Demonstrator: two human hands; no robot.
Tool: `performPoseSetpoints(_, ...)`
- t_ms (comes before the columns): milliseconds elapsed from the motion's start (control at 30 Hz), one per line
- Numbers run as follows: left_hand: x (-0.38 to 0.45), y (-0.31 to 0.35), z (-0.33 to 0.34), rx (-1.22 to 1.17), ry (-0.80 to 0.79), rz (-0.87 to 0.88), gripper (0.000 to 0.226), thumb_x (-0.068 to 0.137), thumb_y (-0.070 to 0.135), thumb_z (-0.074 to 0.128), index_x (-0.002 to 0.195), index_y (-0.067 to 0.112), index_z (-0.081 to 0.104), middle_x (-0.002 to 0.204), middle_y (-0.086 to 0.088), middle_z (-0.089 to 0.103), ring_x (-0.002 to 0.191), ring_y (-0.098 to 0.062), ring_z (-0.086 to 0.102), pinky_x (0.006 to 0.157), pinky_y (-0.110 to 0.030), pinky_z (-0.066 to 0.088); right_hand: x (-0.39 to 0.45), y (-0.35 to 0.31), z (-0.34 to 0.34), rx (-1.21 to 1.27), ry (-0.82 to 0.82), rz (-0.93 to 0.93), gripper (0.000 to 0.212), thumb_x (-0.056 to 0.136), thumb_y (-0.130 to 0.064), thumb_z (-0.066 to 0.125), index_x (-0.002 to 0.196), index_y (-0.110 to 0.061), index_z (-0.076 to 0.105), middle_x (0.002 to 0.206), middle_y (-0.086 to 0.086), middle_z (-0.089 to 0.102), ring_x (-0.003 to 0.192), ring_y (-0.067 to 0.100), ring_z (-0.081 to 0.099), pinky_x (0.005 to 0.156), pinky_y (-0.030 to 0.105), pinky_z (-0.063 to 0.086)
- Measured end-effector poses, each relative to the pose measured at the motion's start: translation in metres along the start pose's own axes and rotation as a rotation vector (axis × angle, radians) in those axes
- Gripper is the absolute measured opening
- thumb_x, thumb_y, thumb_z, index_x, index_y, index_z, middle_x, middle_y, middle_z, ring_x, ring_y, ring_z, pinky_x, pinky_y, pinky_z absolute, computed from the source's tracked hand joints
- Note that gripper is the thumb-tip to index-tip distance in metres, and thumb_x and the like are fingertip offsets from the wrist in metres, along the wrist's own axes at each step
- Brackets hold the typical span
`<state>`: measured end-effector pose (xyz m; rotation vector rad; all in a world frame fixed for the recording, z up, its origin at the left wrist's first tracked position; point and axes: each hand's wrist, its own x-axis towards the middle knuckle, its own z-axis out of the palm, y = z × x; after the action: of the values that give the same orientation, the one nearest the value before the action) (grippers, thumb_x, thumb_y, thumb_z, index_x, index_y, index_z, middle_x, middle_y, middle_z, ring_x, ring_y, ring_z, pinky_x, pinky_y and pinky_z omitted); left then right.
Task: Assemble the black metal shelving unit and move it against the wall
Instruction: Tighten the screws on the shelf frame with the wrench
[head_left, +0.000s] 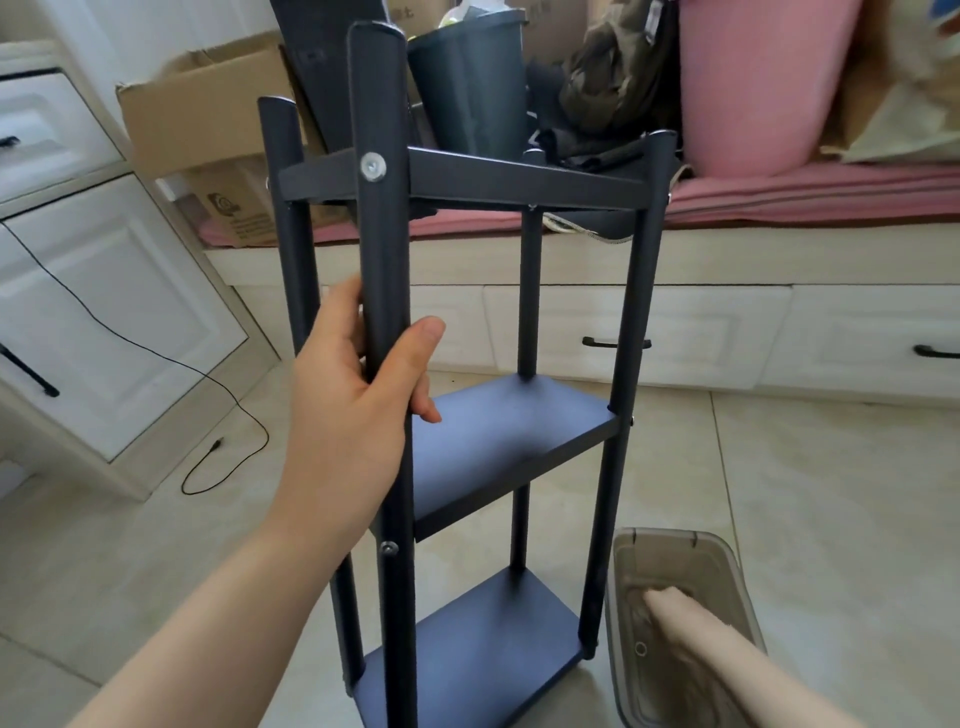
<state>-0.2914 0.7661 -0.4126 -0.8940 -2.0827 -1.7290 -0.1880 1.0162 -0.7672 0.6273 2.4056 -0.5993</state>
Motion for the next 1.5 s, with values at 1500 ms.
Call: performPoseSetpoints(1500,-0.017,0.019,-0.054,-0.317,-0.270,-0.275,0.011,0.104,0.023,0.048,0.111,0.018,0.055,0.078,-0.008,0.066,0.066,-0.022,0.062,0.065,-0.028,0.057,-0.255,-0.236,-0.212,1.780,0.043,-0.449,0.017,0.088,-0.018,0.071,0.077,-0.011,0.082,0.095,0.008,0.077,0.055,0.010,0.061,0.053,0.022,0.052)
